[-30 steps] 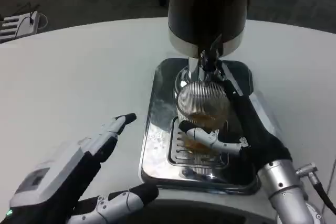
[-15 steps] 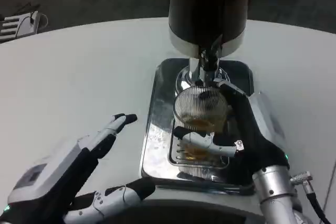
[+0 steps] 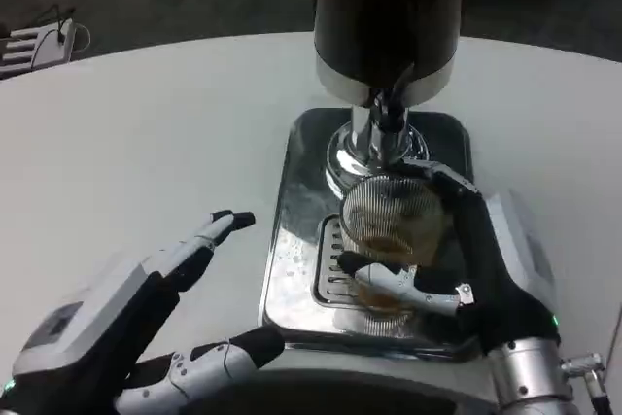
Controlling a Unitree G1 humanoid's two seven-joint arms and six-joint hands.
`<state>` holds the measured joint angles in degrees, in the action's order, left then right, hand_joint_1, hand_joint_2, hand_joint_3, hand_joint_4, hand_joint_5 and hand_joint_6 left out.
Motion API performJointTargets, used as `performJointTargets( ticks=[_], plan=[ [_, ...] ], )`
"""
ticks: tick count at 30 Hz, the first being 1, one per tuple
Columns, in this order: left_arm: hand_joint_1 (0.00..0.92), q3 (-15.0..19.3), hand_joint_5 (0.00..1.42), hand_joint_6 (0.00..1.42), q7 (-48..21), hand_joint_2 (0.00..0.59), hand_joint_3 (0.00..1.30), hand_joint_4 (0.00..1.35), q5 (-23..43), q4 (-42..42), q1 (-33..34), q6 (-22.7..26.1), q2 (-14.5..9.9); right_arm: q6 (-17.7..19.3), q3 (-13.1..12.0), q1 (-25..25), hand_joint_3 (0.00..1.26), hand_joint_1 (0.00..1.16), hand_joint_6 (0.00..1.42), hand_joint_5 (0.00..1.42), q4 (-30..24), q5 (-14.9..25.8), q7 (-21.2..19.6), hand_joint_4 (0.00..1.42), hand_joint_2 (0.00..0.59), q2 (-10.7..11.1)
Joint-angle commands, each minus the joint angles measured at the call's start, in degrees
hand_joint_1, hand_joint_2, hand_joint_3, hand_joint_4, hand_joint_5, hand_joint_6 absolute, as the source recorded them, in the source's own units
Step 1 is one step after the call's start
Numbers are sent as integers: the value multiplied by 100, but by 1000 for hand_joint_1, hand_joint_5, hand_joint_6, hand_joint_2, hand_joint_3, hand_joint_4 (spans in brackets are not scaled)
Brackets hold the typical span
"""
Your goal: Grasp the cup under the faucet to collect the drink, then remove the cup.
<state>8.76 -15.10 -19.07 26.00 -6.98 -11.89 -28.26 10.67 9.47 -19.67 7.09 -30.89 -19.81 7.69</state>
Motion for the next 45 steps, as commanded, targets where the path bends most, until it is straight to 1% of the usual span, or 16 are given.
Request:
performJointTargets(
  ticks=[1, 5, 9, 12, 14, 15, 20, 23, 24, 27, 29, 30, 35, 39, 43, 45],
  plan=[
    [0, 37, 76, 151, 48, 108, 118, 42, 38, -124, 69, -144, -53, 7, -71, 417, 866, 972, 1424, 1393, -739, 261, 299, 1164, 273, -10],
    [0, 24, 76, 152, 59, 108, 118, 42, 44, -188, 173, -187, -52, -169, -117, 798, 885, 966, 1424, 1415, -1363, 530, 720, 1189, 273, -33],
    [0, 21, 76, 153, 62, 108, 118, 42, 22, -222, 262, -226, -64, -250, -195, 1082, 905, 967, 1424, 1424, -1871, 675, 965, 1203, 274, -41],
    [0, 8, 76, 154, 64, 108, 118, 42, -28, -225, 323, -255, -85, -352, -321, 1431, 918, 973, 1424, 1424, -2511, 912, 1259, 1219, 276, 11],
    [0, -7, 76, 151, 66, 108, 118, 42, -56, -232, 354, -281, -103, -432, -381, 1594, 929, 975, 1424, 1424, -2815, 1025, 1435, 1222, 276, 46],
    [0, -24, 76, 150, 66, 108, 118, 42, -87, -232, 371, -300, -118, -462, -423, 1717, 933, 976, 1424, 1424, -3034, 1094, 1559, 1231, 276, 103],
    [0, -134, 67, 144, 19, 108, 111, 32, -230, -201, 393, -359, -153, -605, -598, 2148, 946, 978, 1424, 1424, -3795, 1364, 2044, 1233, 276, 301],
    [0, -200, 53, 131, -15, 108, 108, 19, -264, -142, 357, -397, -162, -602, -767, 2488, 955, 978, 1424, 1424, -4310, 1572, 2399, 1245, 276, 506],
    [0, -234, 53, 129, -50, 108, 107, 17, -274, -80, 307, -403, -168, -589, -860, 2631, 956, 978, 1424, 1424, -4489, 1670, 2533, 1246, 276, 604],
    [0, -303, 41, 115, -112, 108, 98, 0, -319, 103, 144, -440, -195, -576, -1080, 2910, 957, 979, 1424, 1424, -4815, 1873, 2799, 1247, 276, 788],
    [0, -325, 30, 111, -142, 108, 88, 0, -316, 220, 30, -469, -213, -592, -1195, 3030, 957, 979, 1424, 1424, -4953, 1983, 2924, 1247, 276, 864],
    [0, -328, 29, 111, -165, 108, 86, 0, -332, 313, -62, -507, -233, -575, -1298, 3126, 959, 979, 1424, 1424, -5063, 2056, 3021, 1247, 276, 946],
    [0, -289, 16, 97, -260, 108, 74, 0, -366, 711, -481, -600, -294, -575, -1707, 3468, 965, 979, 1424, 1424, -5426, 2419, 3394, 1248, 276, 1196],
    [0, -245, 6, 92, -309, 108, 59, 0, -387, 933, -736, -673, -326, -616, -1936, 3656, 966, 979, 1424, 1424, -5637, 2606, 3563, 1248, 276, 1277],
    [0, -115, 2, 85, -343, 108, 58, 0, -394, 1205, -1042, -726, -342, -608, -2222, 3942, 967, 979, 1424, 1424, -5887, 2801, 3713, 1248, 276, 1339],
    [0, -57, 0, 82, -390, 108, 54, 0, -375, 1291, -1168, -760, -369, -633, -2298, 4036, 967, 979, 1424, 1424, -5955, 2860, 3765, 1248, 276, 1338]
  ],
)
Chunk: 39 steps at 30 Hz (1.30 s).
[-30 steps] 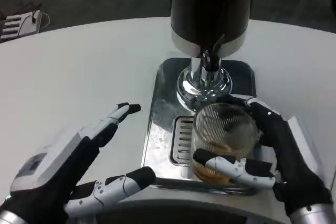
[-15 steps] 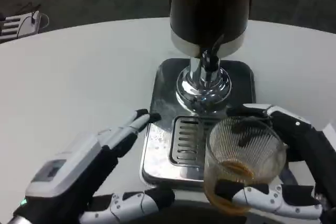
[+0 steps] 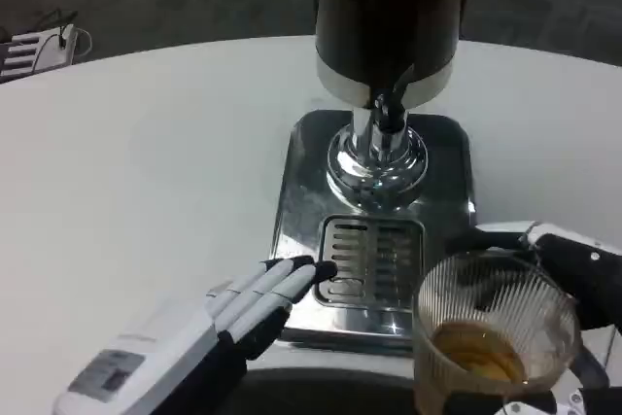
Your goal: Grasp the cup under the faucet to collect the drink, then remove the cup.
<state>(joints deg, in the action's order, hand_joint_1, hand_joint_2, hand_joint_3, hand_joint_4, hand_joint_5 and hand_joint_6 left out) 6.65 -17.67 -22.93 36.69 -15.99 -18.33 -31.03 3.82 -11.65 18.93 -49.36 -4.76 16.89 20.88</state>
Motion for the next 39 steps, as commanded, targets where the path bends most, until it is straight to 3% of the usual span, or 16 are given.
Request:
performJointTargets(
  ticks=[1, 17, 39],
  plan=[
    [0, 174, 0, 69, -152, 108, 48, 0, 17, 243, -304, -124, -100, 47, -214, 224, 967, 979, 1424, 1424, -340, 266, 115, 1248, 276, 13],
    [0, 419, 0, 61, -255, 107, 47, 0, 180, 347, -585, -149, -63, -64, -199, 287, 967, 973, 1424, 1424, -552, 237, 144, 1248, 287, -38],
    [0, 505, 0, 60, -371, 106, 44, 0, 304, 248, -457, -115, -104, -131, -216, 254, 967, 972, 1424, 1424, -555, 256, 152, 1262, 287, -34]
  ],
)
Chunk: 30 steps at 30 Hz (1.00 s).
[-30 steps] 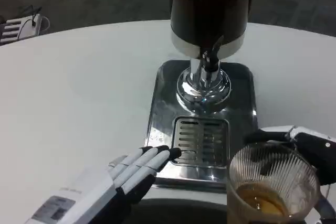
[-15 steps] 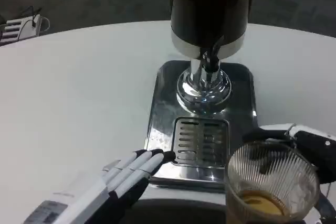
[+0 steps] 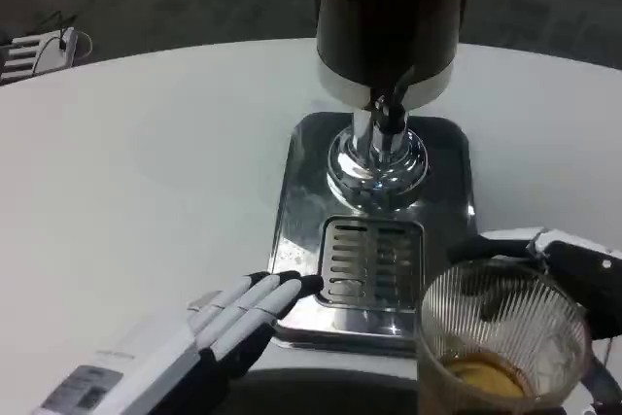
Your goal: Grasp the cup under the faucet to collect the drink, then remove the cup.
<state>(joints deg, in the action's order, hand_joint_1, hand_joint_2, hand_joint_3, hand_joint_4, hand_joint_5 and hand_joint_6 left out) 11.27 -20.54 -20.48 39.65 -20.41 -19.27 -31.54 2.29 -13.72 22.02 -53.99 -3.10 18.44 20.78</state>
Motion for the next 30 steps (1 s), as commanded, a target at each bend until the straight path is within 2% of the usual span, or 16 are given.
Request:
performJointTargets(
  ticks=[1, 20, 30],
  plan=[
    [0, 42, 0, 59, -89, 106, 42, 0, 62, -51, -7, -18, -50, 17, -9, -65, 967, 972, 1424, 1424, -86, 91, -3, 1262, 287, -24],
    [0, 32, 0, 58, -121, 106, 38, 0, 90, -93, 29, 73, 0, -38, -33, -196, 974, 961, 1424, 1424, -15, 94, -5, 1262, 285, -15],
    [0, 79, 0, 58, -104, 106, 38, 0, 122, -75, -44, 95, 28, -37, -50, -191, 978, 963, 1424, 1424, -37, 112, -4, 1262, 304, -16]
  ],
)
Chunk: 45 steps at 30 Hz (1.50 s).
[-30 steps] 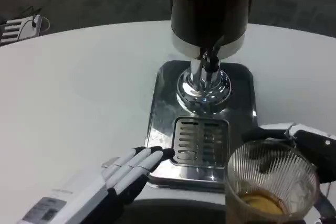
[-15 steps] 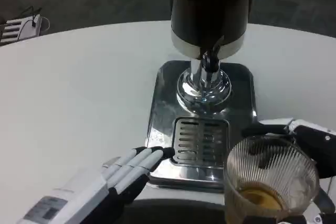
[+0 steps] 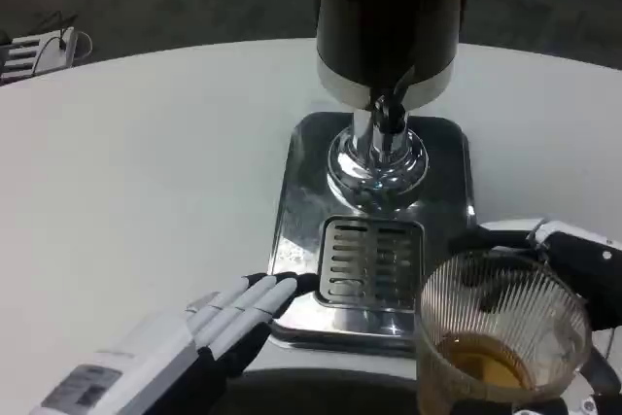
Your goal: Grasp the cup under the faucet to collect the drink, then remove the cup.
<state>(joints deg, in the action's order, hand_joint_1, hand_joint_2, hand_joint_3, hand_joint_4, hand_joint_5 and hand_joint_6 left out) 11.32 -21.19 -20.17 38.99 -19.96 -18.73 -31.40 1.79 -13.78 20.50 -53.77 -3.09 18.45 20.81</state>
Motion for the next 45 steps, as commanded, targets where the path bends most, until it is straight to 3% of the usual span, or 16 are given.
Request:
performJointTargets(
  ticks=[1, 21, 45],
  plan=[
    [0, 79, 0, 58, -38, 106, 38, 0, 94, -7, -94, 40, 15, 14, -46, -35, 978, 963, 1424, 1424, -61, 112, -6, 1262, 304, -21],
    [0, 144, 0, 58, -49, 106, 38, 0, 162, 10, -150, 61, 10, 19, -59, 6, 978, 964, 1424, 1424, -77, 134, -23, 1262, 304, -51],
    [0, 86, 0, 58, -77, 106, 38, 0, 167, -118, 30, 198, -15, -136, -27, -276, 993, 954, 1424, 1424, 67, 134, -1, 1277, 302, -6]
  ],
)
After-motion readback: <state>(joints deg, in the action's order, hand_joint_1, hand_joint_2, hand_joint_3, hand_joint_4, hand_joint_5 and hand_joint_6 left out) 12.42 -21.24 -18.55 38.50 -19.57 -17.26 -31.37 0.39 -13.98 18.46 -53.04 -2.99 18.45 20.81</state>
